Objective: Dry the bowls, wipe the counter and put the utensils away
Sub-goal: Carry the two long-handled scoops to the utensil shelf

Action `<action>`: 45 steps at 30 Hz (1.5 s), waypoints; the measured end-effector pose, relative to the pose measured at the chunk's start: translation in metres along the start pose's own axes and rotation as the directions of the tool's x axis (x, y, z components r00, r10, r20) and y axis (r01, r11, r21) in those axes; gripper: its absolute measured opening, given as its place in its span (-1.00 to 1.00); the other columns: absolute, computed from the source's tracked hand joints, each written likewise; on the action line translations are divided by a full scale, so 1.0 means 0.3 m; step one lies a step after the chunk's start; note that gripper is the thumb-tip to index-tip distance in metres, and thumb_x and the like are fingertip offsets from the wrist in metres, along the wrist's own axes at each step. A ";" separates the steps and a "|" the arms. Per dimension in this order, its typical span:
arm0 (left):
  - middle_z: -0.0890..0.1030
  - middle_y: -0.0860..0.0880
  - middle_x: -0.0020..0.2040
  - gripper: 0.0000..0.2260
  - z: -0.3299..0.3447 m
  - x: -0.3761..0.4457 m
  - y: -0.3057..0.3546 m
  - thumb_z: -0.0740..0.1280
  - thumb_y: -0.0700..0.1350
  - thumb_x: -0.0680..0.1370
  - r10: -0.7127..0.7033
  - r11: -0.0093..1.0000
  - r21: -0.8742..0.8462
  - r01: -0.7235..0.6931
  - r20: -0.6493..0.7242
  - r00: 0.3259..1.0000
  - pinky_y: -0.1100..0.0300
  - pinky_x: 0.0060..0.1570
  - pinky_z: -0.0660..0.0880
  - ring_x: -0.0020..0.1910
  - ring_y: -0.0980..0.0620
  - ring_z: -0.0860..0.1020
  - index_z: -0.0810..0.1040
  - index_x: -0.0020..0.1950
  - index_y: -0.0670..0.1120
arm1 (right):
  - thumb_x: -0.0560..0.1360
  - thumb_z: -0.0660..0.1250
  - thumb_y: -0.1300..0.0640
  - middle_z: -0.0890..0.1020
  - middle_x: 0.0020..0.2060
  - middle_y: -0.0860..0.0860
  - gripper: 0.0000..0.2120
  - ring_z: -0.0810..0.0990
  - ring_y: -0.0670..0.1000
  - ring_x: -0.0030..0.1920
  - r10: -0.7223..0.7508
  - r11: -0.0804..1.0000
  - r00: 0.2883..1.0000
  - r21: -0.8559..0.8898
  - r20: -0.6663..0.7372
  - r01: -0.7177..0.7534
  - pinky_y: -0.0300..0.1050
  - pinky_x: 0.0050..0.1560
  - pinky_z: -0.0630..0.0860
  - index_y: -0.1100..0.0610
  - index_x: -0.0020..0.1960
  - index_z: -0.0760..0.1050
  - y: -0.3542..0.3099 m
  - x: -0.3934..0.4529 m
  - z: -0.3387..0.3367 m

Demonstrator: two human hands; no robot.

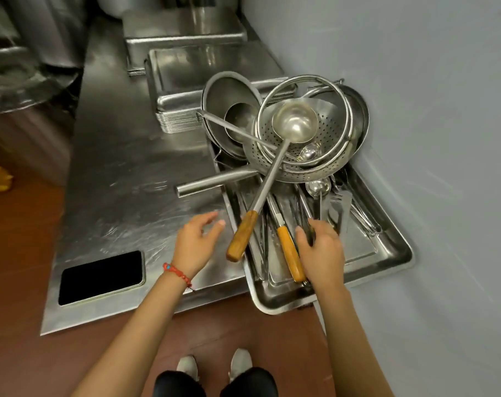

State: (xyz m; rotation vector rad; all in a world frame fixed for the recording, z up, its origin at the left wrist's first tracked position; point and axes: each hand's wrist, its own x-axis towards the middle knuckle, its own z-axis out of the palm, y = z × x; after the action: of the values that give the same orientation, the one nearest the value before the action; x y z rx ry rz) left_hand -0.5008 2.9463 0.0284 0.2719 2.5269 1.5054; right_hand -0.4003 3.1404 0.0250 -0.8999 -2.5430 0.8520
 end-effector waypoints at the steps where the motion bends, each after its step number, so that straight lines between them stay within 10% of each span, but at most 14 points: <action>1: 0.57 -0.17 0.18 -0.73 -0.041 -0.018 -0.015 0.33 -0.16 0.51 0.051 0.995 0.091 -0.047 -0.038 0.998 0.20 0.11 0.37 0.13 -0.07 0.51 0.53 0.19 -0.20 | 0.52 0.25 0.03 0.57 0.14 0.12 -0.65 0.50 0.12 0.17 -0.041 0.999 0.999 0.009 0.010 0.041 -0.03 0.15 0.42 0.20 0.22 0.47 -0.047 -0.011 0.011; 15: 0.51 -0.24 0.25 -0.66 -0.752 -0.385 -0.462 0.35 -0.15 0.49 0.161 0.752 0.655 0.073 -0.289 0.944 -0.17 0.26 0.29 0.29 -0.22 0.42 0.50 0.23 -0.24 | 0.53 0.25 0.05 0.51 0.26 0.12 -0.61 0.39 0.09 0.30 -0.481 0.868 0.819 0.040 0.314 0.495 -0.04 0.29 0.31 0.20 0.29 0.42 -0.685 -0.413 0.392; 23: 0.35 -0.14 0.41 -0.59 -1.254 -0.731 -0.824 0.23 -0.03 0.56 -0.055 0.686 0.600 0.411 -0.520 0.852 -0.08 0.38 0.10 0.43 -0.11 0.23 0.37 0.37 -0.15 | 0.56 0.15 -0.07 0.37 0.40 0.03 -0.54 0.26 0.03 0.42 -0.688 0.640 0.513 0.096 0.513 0.762 -0.02 0.40 0.20 0.11 0.38 0.33 -1.090 -0.827 0.750; 34: 0.54 -0.27 0.21 -0.58 -1.695 -1.223 -1.092 0.23 -0.04 0.42 -0.316 0.558 0.232 0.796 -0.828 0.463 -0.25 0.18 0.35 0.24 -0.29 0.46 0.54 0.19 -0.25 | 0.56 0.11 -0.11 0.32 0.42 0.01 -0.52 0.21 0.00 0.43 -0.781 0.187 -0.093 0.373 0.618 0.909 -0.06 0.42 0.13 0.07 0.42 0.26 -1.594 -1.378 1.157; 45: 0.37 -0.17 0.40 -0.58 -2.137 -1.465 -1.380 0.25 -0.02 0.54 -0.408 0.359 -0.042 0.932 -0.906 0.117 -0.11 0.37 0.13 0.42 -0.15 0.24 0.38 0.36 -0.15 | 0.57 0.08 -0.13 0.30 0.43 -0.02 -0.52 0.20 -0.03 0.44 -0.687 -0.089 -0.487 0.603 0.539 0.793 -0.09 0.43 0.09 0.03 0.43 0.22 -2.109 -1.890 1.564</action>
State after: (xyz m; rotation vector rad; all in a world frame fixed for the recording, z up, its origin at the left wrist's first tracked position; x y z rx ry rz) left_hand -0.2635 2.0990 -0.0075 -1.8611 2.7581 0.3327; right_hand -0.4847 2.1737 0.0072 2.1127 -2.6090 0.4235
